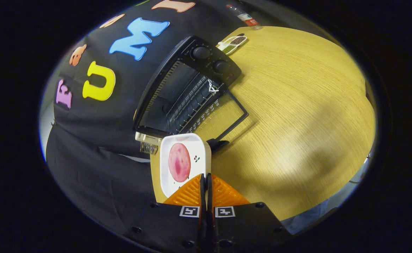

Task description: Open the toaster oven, put the food inside, and close the toaster oven door.

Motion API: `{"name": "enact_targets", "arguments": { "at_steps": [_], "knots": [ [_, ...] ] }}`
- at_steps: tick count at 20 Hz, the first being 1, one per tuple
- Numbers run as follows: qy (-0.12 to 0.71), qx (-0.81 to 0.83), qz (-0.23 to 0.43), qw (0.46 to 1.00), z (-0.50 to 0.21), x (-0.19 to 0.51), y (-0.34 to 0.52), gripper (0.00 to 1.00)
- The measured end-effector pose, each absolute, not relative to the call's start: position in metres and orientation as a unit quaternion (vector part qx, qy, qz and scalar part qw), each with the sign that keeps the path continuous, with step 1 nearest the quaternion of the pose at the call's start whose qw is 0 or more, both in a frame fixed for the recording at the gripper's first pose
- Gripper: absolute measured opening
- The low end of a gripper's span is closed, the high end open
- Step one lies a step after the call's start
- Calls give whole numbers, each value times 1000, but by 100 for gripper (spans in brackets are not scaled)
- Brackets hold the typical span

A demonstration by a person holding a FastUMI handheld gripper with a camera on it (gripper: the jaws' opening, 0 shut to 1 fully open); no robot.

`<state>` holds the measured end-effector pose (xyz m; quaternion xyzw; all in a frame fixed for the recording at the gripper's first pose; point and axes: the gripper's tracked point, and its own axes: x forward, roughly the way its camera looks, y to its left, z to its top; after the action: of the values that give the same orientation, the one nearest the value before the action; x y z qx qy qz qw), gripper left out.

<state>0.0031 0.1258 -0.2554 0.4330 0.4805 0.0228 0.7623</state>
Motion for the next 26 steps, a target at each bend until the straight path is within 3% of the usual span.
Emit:
{"name": "enact_targets", "arguments": {
  "at_steps": [5,10,26],
  "knots": [
    [439,461,-36,770,-260,35,133,2],
    [428,521,-51,737,-265,67,151,2],
    [304,603,-170,718,-285,170,151,2]
  ]
}}
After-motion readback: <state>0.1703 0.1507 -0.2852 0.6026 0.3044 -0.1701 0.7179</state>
